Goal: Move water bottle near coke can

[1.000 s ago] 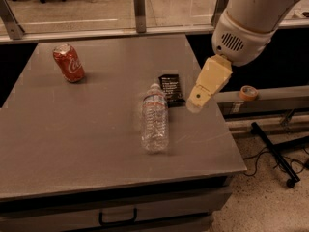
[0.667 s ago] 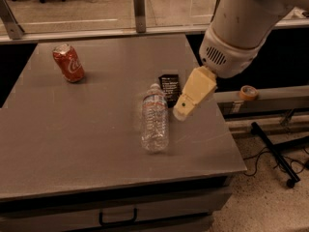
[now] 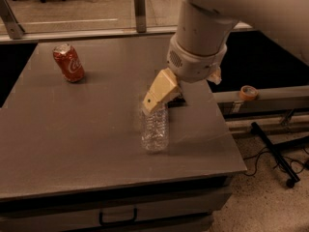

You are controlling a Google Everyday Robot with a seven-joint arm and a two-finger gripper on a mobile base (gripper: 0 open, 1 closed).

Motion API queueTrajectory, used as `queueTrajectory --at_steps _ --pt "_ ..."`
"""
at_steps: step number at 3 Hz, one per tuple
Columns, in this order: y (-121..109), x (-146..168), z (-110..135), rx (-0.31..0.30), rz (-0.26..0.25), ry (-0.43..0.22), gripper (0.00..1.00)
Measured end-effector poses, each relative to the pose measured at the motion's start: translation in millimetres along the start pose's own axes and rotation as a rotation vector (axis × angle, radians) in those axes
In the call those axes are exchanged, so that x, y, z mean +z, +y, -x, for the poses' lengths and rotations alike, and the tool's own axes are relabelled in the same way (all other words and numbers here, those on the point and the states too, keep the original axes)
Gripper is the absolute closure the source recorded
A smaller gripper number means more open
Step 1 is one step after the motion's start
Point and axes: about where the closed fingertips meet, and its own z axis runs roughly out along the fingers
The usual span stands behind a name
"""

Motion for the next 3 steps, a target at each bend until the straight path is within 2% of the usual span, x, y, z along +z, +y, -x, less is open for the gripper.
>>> queueTrajectory --at_steps 1,3 --pt "8.4 7.7 11.2 0.176 0.094 0.034 0.0" --pt "15.4 8.2 15.7 0.236 0.139 0.035 0.0"
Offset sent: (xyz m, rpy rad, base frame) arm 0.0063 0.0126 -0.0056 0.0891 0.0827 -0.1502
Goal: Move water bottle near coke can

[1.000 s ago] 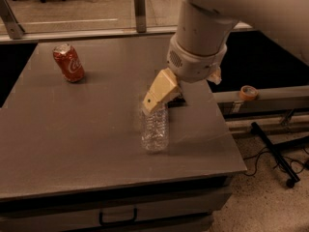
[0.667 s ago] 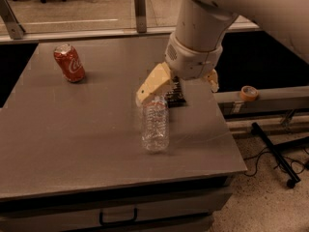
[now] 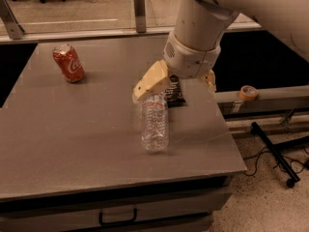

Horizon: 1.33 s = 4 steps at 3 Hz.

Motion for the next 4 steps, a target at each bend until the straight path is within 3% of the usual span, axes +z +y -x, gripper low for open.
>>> queueTrajectory --at_steps 1,2,4 --pt "4.6 7.8 4.0 0.072 0.1 0.034 0.0" --pt "17.3 17.4 6.6 0.116 0.158 0.059 0.0" --pt "35.8 50.0 5.3 0.124 0.113 0.038 0.0"
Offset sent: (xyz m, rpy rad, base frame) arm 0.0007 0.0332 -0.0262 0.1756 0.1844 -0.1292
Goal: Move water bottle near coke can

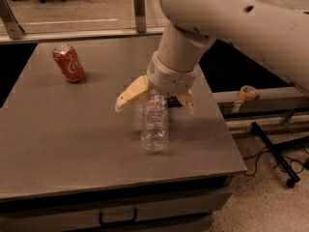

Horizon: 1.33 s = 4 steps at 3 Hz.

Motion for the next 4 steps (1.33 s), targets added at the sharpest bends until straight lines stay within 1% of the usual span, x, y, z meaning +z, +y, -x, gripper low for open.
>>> queueTrajectory --at_steps 1,2,3,4 --pt "1.8 14.4 3.1 0.018 -0.004 -0.013 0.17" --pt "4.6 22.1 7.9 0.019 -0.011 -0.026 0.41" --pt "10.3 24.2 13.2 -0.004 -0.021 -0.038 0.65" --pt "31.2 22.6 32.1 -0.039 0.006 -0.057 0.88"
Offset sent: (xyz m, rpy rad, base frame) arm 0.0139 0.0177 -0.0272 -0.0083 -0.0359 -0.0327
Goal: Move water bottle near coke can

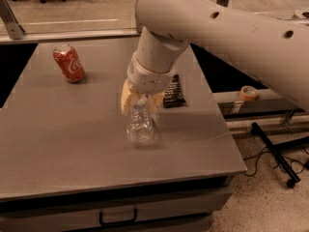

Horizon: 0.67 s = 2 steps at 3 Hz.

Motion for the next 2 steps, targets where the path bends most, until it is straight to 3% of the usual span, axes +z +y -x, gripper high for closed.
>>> queueTrajectory --at_steps 1,2 --pt "39.8 -3.0 27.6 -0.059 0.056 -0.024 1.0" --pt "75.0 -4.4 54.5 -0.097 0.091 -0.037 1.0"
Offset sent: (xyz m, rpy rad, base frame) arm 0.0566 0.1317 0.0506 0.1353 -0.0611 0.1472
